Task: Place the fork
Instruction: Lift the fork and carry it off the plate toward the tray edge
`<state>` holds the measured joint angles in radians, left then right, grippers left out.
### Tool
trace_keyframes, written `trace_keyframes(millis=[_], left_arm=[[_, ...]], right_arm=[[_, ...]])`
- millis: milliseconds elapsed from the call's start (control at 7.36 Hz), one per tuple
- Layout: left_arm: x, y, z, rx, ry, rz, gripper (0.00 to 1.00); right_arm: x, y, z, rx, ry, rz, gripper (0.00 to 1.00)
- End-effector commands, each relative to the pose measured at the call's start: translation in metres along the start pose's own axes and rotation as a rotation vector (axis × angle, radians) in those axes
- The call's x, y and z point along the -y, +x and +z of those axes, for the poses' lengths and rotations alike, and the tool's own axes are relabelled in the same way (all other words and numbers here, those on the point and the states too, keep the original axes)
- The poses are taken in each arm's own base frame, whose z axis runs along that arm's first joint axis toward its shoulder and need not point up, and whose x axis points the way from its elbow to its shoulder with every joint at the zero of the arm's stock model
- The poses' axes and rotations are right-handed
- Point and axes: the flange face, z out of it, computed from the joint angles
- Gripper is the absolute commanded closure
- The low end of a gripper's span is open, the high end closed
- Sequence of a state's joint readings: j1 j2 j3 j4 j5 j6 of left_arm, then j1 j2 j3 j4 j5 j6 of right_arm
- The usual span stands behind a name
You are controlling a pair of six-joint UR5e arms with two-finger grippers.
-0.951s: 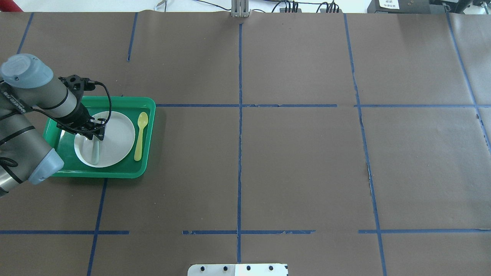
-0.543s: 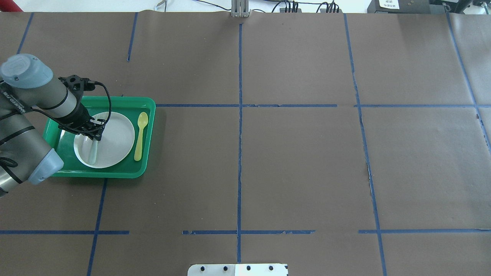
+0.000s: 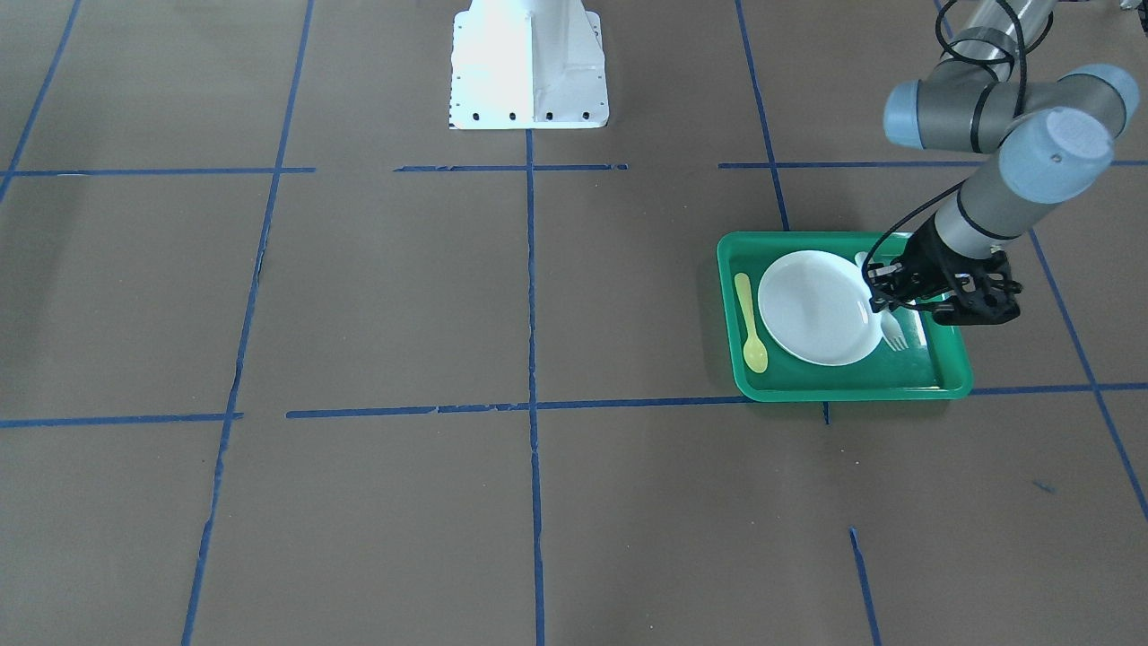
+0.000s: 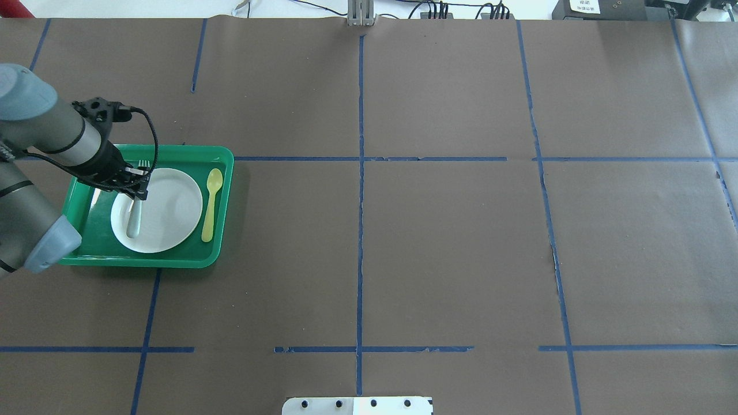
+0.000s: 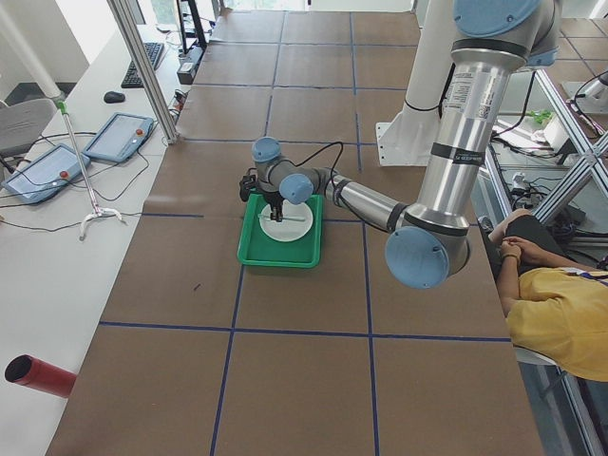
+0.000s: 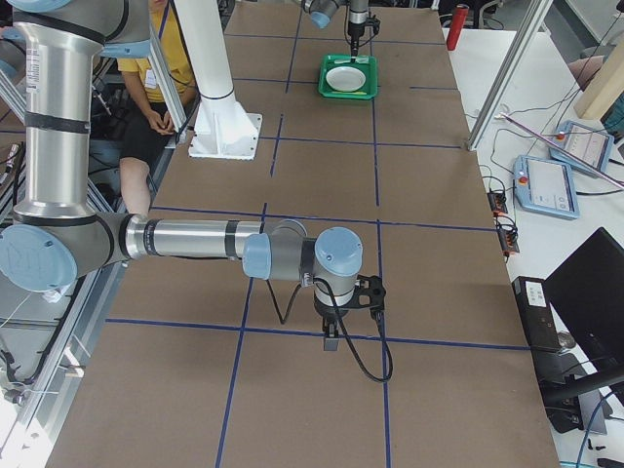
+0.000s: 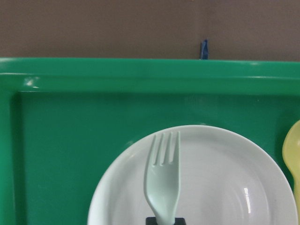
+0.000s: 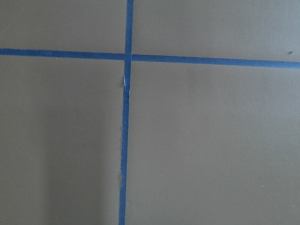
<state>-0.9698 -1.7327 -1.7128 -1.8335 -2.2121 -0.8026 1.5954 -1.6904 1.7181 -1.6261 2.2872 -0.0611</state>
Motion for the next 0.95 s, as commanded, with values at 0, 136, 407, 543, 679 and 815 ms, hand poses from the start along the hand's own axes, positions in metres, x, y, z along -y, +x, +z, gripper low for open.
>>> trace_keyframes(millis=[0, 136, 407, 543, 679, 815], left_arm=[[-0.009, -0.040, 0.009, 0.024, -0.027, 0.039, 1.00], [-0.001, -0.044, 0.024, 0.038, -0.046, 0.019, 1.00], [0.016, -0.042, 0.041, 0.044, -0.050, -0.039, 1.00], [0.016, -0.048, 0.046, 0.043, -0.049, -0.040, 1.00], [0.016, -0.048, 0.048, 0.046, -0.049, -0.039, 1.00], [0.016, -0.049, 0.049, 0.048, -0.051, -0.041, 1.00]], right_arm=[[0.000, 0.000, 0.000, 0.000, 0.000, 0.000, 0.00], [0.000, 0.000, 0.000, 0.000, 0.000, 0.001, 0.00], [0.000, 0.000, 0.000, 0.000, 0.000, 0.000, 0.00], [0.000, 0.000, 0.000, 0.000, 0.000, 0.001, 0.00], [0.000, 0.000, 0.000, 0.000, 0.000, 0.000, 0.00], [0.000, 0.000, 0.000, 0.000, 0.000, 0.000, 0.00]])
